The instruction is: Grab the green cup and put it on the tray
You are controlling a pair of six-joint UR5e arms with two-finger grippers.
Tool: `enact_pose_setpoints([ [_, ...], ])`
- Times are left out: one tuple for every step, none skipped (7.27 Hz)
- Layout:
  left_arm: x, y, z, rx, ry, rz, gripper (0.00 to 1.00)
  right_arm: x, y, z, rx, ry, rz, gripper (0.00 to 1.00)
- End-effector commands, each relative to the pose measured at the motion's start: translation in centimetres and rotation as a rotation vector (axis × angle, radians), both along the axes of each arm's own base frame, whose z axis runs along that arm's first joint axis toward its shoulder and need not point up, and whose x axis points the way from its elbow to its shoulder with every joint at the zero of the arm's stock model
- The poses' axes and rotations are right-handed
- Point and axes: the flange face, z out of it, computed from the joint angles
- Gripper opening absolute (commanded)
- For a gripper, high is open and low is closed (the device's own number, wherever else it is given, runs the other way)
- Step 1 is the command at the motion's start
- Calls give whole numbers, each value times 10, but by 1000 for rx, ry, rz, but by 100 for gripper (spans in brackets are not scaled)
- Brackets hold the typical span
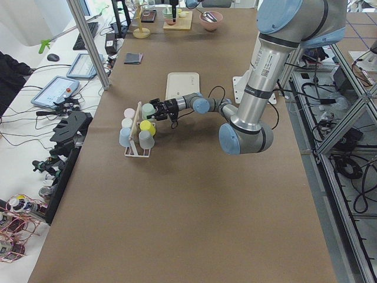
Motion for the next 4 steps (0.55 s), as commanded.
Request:
enact_pose_setpoints([
  [2,7,-4,3,6,11,13,41,39,30,-26,8,32,100],
  [-4,12,-8,9,18,15,13,47,59,39,-48,10,39,100],
  [-15,22,-18,8,9,34,13,53,72,46,-74,13,47,100],
  [-21,29,-26,11,10,44,13,62,75,37,-111,21,46,100],
])
